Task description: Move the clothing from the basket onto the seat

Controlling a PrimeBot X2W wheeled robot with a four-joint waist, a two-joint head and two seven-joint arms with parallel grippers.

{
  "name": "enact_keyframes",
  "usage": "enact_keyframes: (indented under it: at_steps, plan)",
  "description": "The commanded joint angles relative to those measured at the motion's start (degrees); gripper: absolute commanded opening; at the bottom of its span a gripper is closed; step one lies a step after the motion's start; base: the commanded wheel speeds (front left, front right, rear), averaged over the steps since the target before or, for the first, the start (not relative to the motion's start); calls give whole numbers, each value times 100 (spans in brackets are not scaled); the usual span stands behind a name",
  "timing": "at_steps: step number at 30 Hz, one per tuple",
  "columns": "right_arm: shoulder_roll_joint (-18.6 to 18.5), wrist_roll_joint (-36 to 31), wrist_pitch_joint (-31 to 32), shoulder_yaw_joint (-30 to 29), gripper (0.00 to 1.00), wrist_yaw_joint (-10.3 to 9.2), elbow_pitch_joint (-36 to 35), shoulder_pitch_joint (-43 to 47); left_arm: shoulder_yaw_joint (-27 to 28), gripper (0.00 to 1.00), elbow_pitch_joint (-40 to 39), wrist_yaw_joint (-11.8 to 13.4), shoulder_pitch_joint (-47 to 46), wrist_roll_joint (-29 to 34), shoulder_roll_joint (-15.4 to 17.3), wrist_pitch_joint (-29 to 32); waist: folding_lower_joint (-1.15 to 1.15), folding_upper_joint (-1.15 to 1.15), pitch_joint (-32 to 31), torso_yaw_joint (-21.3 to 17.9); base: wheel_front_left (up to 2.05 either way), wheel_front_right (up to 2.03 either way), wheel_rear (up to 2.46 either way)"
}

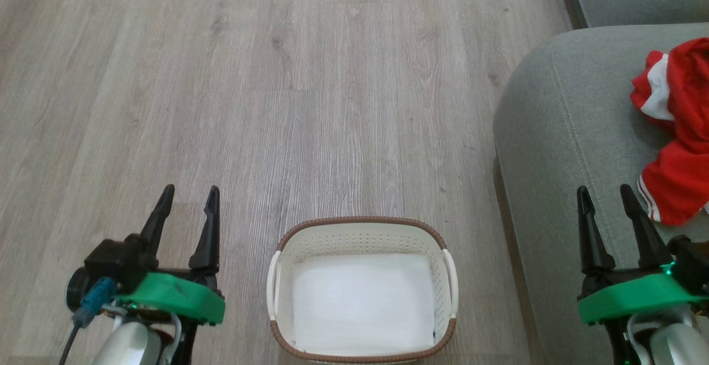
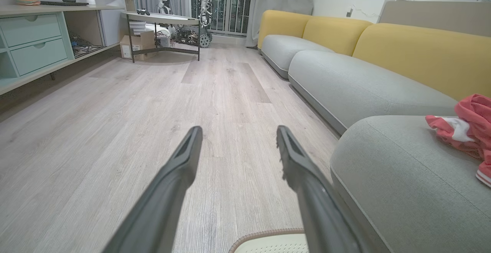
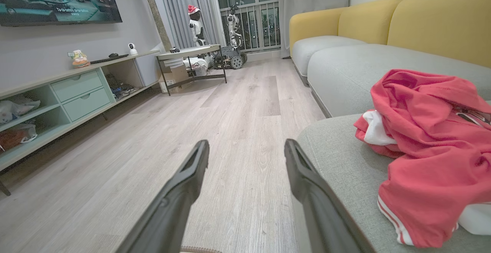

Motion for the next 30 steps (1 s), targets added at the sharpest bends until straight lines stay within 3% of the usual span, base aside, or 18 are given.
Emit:
enact_keyframes:
  at_steps: [1,13,14,30]
  plan:
    - [-56,-57,-60,126,100,-2,-159,-210,324,100,-127,-53,-203,87,32,-71,0,0,8,-1,0,0,0]
    - [-28,-37,-76,193,100,-2,-105,-255,646,100,98,-381,-160,332,-249,-71,0,0,-17,-21,0,0,0]
    - [14,1,-2,63,0,0,54,-15,384,0,277,-378,-3,287,-307,0,0,0,-17,-22,0,0,0]
    - [82,843,220,41,0,0,286,-50,583,0,480,-470,5,-502,-464,242,0,0,-34,-45,0,0,0]
